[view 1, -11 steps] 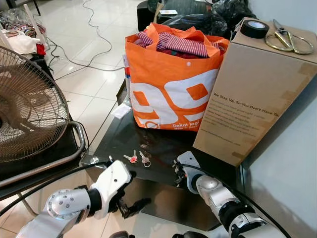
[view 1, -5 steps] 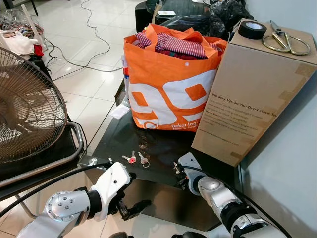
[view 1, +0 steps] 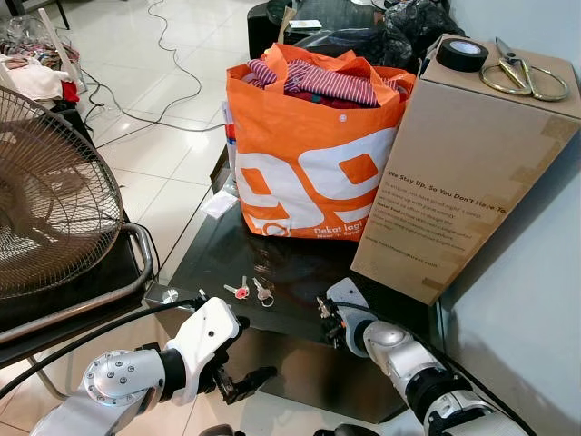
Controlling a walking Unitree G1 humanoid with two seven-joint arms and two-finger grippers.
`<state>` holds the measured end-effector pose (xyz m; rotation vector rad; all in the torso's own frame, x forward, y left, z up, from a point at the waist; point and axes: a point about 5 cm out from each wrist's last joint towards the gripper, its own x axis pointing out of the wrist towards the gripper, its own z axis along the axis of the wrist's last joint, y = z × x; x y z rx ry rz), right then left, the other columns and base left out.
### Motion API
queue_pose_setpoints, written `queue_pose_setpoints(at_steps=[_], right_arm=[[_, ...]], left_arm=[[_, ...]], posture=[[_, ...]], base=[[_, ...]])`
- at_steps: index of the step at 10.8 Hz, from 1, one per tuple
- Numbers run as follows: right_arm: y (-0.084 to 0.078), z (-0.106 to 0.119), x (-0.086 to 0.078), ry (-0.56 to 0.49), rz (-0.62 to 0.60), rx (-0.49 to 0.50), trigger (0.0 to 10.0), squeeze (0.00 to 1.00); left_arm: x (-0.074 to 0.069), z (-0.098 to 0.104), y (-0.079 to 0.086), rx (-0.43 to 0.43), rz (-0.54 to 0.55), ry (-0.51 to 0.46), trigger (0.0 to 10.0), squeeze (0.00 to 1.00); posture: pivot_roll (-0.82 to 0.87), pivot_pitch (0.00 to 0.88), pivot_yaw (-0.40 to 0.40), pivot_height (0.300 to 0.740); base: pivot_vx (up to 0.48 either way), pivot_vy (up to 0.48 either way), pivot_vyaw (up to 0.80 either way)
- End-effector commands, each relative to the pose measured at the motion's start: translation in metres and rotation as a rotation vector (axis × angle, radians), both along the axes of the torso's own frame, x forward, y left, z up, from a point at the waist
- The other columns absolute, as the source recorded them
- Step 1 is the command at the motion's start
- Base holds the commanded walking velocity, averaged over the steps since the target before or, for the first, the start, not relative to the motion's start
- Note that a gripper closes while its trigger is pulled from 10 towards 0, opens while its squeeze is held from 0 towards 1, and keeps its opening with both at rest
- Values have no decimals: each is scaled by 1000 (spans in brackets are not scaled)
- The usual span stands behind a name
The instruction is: Hang keys on a hook
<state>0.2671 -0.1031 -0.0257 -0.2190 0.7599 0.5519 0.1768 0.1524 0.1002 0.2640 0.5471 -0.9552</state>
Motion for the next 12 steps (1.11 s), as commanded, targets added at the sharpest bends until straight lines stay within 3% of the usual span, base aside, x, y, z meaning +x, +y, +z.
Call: queue_pose_setpoints(at_steps=[1,2,7,10,11,12], right_arm=[[-4,3,4,-25,-24,-3,10000,1000],[-4,4,5,-29,-34,5,10000,31],[-16,5,7,-23,-18,-23,10000,0],[-13,5,3,6,26,11,10000,0],[-10,4,2,11,33,28,9882,0],[-9,4,2,11,32,29,8941,0]], left_arm=[[-1,2,-1,7,-6,-7,10000,376],[0,2,-1,8,-6,-9,10000,376],[1,2,-2,7,-5,-11,10000,373],[2,2,-1,7,-6,-13,10000,376],[2,3,-1,7,-6,-13,10000,376],[2,3,-1,7,-6,-14,10000,376]], posture=[[-52,28,-37,740],[-52,28,-37,740],[-54,28,-37,740],[-52,26,-36,740],[-51,26,-36,740],[-50,27,-35,740]], base=[[0,0,0],[0,0,0],[0,0,0],[0,0,0],[0,0,0],[0,0,0]])
